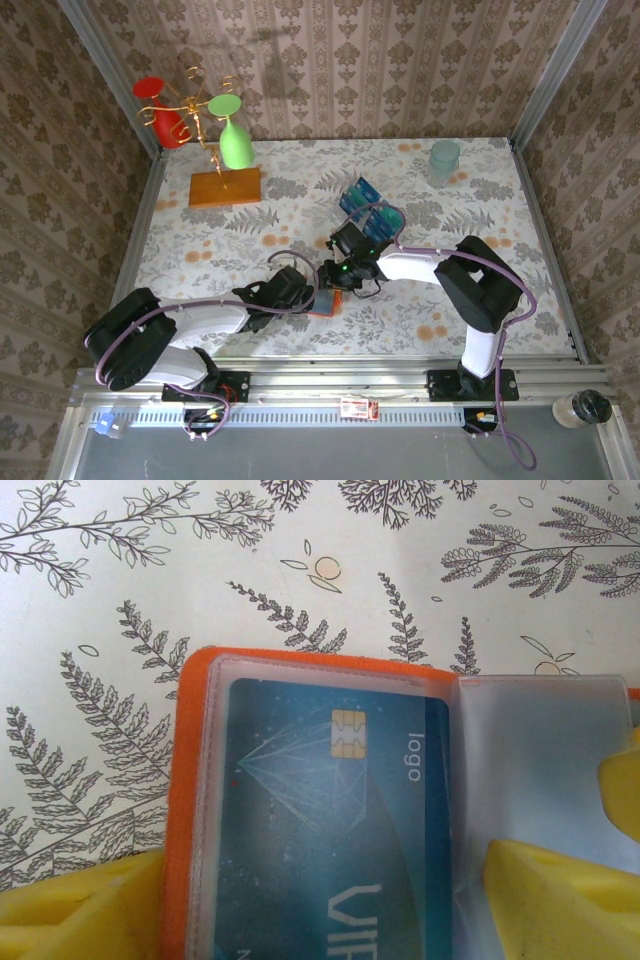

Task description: Put the credit cards into the card holder

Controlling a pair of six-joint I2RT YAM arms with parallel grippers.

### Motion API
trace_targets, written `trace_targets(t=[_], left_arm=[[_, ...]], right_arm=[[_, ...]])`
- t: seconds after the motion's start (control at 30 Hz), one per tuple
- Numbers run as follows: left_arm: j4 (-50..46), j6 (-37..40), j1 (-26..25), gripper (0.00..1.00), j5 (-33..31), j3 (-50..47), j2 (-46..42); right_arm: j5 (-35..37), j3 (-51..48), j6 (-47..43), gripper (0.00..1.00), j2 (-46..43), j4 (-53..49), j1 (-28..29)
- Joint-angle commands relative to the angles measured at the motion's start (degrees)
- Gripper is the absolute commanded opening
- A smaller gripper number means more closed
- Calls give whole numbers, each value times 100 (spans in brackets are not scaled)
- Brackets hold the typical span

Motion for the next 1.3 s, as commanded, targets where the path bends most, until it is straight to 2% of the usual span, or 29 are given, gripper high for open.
trace_targets(t=[0.0,0.1,0.23,0.33,0.43,0.57,0.67,0.73,0.97,1.27], left_arm=[[107,-126,-5,81,339,-179,120],[44,-99,-3,82,318,-161,5],[-238,-28,28,89,232,-84,-428],[-524,22,154,96,166,-90,-928],[-808,60,438,99,288,-149,-1470],[-1237,156,852,100,411,-254,-2218],[-1479,221,1165,100,587,-338,-2621],[-1569,237,1346,100,674,-395,-2811],[-1766,320,1831,100,952,-568,-3284],[-2107,331,2193,100,1127,-679,-3853]], right_arm=[[-302,199,113,35,86,89,-3],[-353,205,161,35,34,114,0],[-367,194,231,37,-105,114,49],[-307,194,296,45,-218,105,125],[-254,250,392,52,-267,90,227],[-137,415,528,64,-225,38,380],[-57,594,646,67,-120,19,522],[23,729,708,74,-17,-16,613],[261,1172,953,76,440,46,884],[389,1302,1255,76,846,363,1003]])
